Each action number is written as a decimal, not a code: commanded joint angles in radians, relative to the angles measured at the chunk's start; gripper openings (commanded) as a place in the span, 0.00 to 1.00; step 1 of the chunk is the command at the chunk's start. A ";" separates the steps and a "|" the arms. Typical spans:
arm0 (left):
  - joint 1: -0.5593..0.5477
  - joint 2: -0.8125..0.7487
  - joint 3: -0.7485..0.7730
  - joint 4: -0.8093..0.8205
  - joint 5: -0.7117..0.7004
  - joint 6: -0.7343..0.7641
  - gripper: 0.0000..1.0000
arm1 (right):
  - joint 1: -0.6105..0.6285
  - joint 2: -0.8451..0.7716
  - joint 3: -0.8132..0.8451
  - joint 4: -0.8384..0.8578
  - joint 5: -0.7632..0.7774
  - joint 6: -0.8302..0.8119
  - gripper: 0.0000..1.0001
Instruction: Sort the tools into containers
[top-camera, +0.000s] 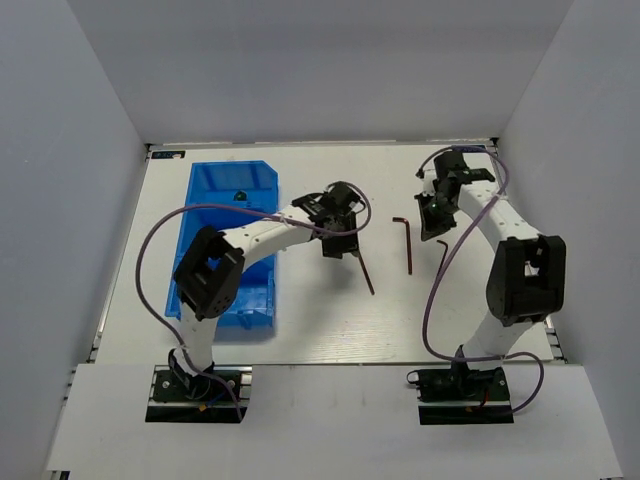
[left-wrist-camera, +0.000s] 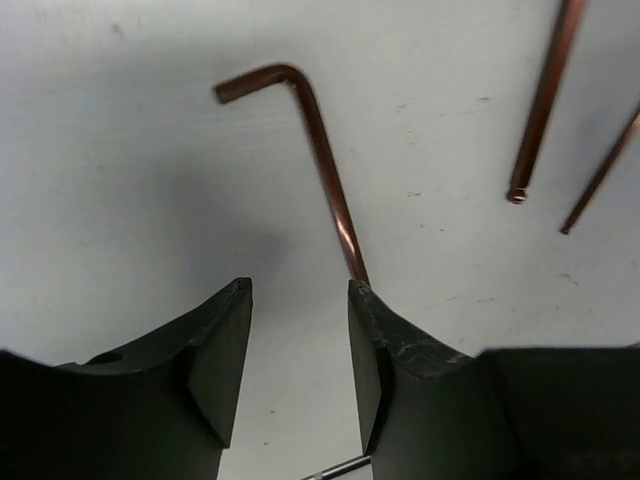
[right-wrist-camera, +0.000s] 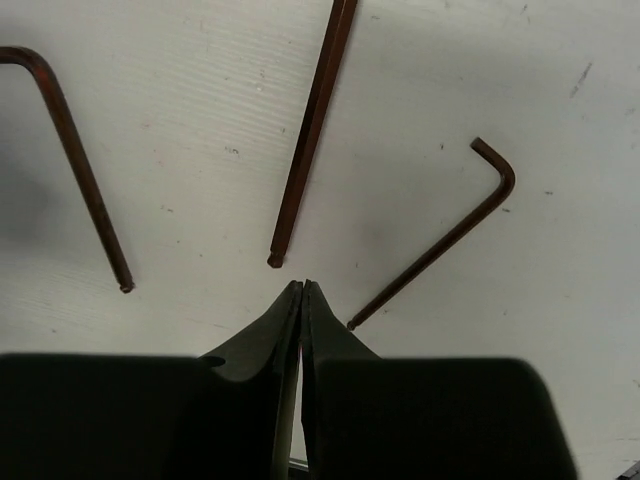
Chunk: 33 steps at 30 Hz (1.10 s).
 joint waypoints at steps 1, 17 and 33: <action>-0.038 0.058 0.082 -0.126 -0.095 -0.182 0.54 | -0.030 -0.081 -0.020 0.010 -0.062 0.045 0.08; -0.121 0.424 0.595 -0.488 -0.188 -0.247 0.54 | -0.118 -0.202 -0.160 0.076 -0.127 0.101 0.09; -0.149 0.461 0.429 -0.442 -0.198 -0.218 0.14 | -0.149 -0.216 -0.189 0.097 -0.185 0.137 0.11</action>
